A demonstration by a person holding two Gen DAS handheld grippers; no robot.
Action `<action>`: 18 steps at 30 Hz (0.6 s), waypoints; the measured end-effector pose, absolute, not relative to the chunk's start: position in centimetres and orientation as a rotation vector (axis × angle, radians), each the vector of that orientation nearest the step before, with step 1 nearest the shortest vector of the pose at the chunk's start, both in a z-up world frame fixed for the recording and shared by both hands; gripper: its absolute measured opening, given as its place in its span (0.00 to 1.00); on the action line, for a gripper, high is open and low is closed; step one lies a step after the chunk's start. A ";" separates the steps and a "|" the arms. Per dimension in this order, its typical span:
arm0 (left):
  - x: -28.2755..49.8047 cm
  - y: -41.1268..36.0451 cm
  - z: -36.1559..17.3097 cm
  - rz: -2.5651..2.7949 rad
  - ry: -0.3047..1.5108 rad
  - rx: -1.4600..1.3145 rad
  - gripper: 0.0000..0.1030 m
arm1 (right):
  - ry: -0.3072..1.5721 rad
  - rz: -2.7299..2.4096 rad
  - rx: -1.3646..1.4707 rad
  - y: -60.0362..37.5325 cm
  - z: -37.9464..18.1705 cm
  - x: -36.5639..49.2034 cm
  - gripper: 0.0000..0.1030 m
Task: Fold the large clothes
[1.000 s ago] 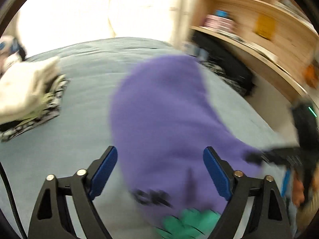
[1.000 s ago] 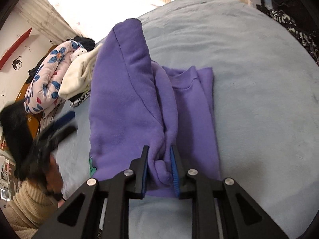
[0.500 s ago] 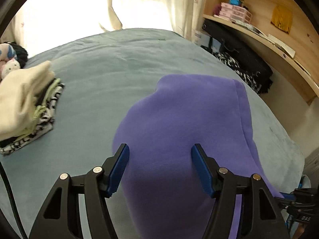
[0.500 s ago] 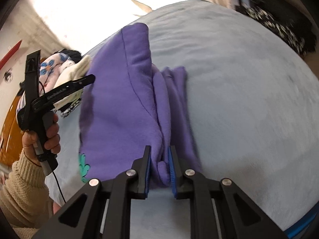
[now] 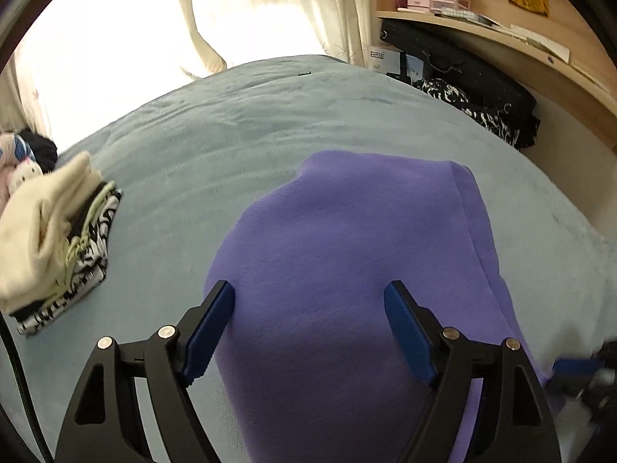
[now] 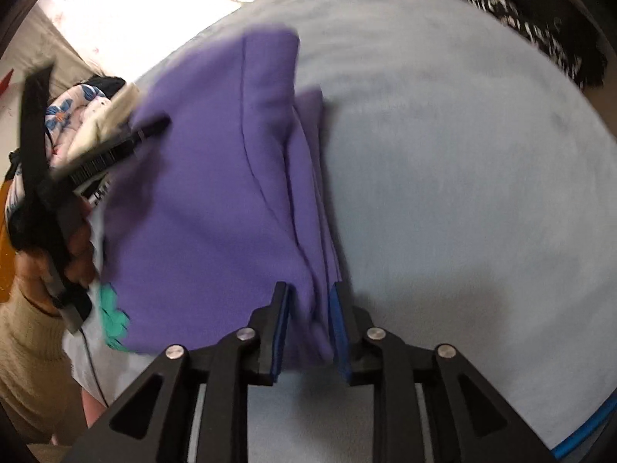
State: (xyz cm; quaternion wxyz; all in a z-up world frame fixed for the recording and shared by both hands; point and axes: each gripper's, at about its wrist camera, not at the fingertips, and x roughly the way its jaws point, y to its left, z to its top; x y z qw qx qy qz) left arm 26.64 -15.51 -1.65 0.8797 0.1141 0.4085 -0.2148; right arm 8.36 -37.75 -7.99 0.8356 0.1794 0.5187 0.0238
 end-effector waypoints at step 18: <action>28.2 -13.3 -1.3 -0.526 0.923 0.158 0.79 | 1.031 0.212 0.594 -38.9 -10.4 23.9 0.16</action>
